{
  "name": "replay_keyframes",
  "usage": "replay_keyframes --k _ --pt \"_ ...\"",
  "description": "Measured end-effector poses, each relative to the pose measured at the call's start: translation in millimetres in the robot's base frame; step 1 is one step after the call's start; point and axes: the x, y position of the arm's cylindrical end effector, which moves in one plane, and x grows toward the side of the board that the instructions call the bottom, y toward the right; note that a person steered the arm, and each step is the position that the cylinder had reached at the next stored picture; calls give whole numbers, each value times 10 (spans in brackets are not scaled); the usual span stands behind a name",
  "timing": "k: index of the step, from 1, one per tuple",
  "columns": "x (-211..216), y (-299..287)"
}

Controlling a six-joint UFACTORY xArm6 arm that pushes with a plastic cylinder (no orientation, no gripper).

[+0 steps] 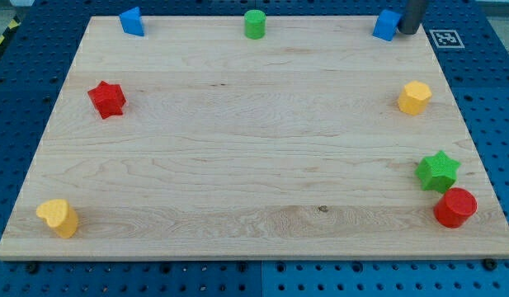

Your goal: Slide the green circle towards top right

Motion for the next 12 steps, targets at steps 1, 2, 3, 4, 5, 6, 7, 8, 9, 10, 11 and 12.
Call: replay_keyframes --k 1,2,3,4,5,6,7,8,9,10,11,12 --pt "252 140" --pt "699 97" --pt "730 -588" --pt "734 -1343" --pt "741 -2019" --pt "658 -2681" --pt "193 -3187" --pt "120 -3343" --pt "-260 -3344" --pt "-303 -3344" --pt "-302 -3203" --pt "-300 -2831"
